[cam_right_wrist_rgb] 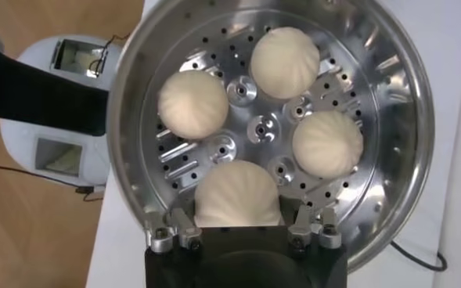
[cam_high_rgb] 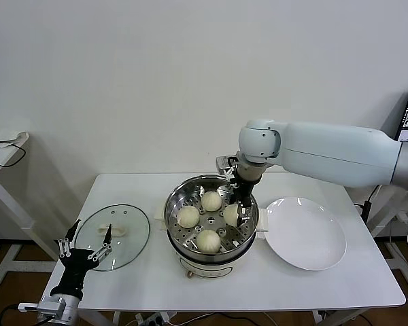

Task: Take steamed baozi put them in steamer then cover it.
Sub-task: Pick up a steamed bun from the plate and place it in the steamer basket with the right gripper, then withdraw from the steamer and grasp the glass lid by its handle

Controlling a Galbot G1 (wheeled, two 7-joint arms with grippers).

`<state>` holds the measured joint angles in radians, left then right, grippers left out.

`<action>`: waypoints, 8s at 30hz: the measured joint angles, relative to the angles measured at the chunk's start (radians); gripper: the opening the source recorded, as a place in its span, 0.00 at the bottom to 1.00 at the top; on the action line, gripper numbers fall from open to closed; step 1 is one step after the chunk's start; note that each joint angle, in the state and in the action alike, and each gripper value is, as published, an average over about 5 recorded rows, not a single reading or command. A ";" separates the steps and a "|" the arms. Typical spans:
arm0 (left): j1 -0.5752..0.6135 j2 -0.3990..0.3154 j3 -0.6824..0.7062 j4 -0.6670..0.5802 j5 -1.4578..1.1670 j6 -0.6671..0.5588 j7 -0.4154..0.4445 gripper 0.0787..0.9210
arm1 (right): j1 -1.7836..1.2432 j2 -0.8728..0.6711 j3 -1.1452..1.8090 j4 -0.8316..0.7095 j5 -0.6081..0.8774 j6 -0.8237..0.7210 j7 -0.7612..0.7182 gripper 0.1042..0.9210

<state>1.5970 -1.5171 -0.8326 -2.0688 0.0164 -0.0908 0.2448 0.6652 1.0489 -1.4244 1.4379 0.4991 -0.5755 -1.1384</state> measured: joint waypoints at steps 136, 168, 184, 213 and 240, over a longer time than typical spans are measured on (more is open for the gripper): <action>-0.082 0.101 0.016 0.257 0.946 -0.283 -0.342 0.88 | -2.200 0.223 2.038 0.492 -0.122 0.913 1.241 0.88; -0.313 0.149 0.027 0.621 1.424 -0.337 -0.513 0.88 | -2.211 0.243 2.034 0.460 -0.163 0.924 1.242 0.88; -0.412 0.145 0.044 0.718 1.468 -0.301 -0.516 0.88 | -2.210 0.243 2.029 0.442 -0.176 0.936 1.239 0.88; -0.497 0.136 0.052 0.806 1.486 -0.277 -0.524 0.60 | -2.228 0.247 2.015 0.436 -0.210 0.952 1.237 0.88; -0.417 0.151 0.023 0.593 1.450 -0.219 -0.510 0.13 | -2.207 0.238 2.018 0.428 -0.201 0.956 1.237 0.88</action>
<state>1.1805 -1.3665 -0.8100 -1.4755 1.4665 -0.3101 -0.2652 -1.5421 1.2869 0.5932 1.8662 0.2981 0.3807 0.0988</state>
